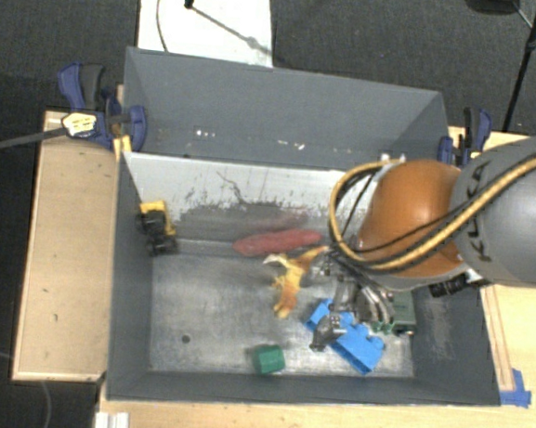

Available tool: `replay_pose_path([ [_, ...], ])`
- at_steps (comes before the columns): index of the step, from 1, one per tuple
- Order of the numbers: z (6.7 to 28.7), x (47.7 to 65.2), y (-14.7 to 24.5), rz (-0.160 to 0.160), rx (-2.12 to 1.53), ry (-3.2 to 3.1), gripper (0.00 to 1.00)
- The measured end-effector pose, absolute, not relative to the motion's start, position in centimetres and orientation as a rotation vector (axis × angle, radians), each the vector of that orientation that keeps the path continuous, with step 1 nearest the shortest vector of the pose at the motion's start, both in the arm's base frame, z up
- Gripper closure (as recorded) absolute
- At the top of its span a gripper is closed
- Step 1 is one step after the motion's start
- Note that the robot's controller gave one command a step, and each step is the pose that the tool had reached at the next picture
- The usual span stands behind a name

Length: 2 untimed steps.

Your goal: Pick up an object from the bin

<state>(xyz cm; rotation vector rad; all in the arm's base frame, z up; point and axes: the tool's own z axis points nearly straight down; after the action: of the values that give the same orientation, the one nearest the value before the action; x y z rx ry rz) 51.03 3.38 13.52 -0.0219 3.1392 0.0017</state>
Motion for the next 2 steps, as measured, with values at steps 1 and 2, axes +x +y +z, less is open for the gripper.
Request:
replay_pose_path([
  [1, 7.8, 49.8, -3.1, 0.0, -0.144, 3.133, 0.0],
  [2, 10.4, 50.7, -3.4, 0.002, 0.059, 3.141, 0.0],
])
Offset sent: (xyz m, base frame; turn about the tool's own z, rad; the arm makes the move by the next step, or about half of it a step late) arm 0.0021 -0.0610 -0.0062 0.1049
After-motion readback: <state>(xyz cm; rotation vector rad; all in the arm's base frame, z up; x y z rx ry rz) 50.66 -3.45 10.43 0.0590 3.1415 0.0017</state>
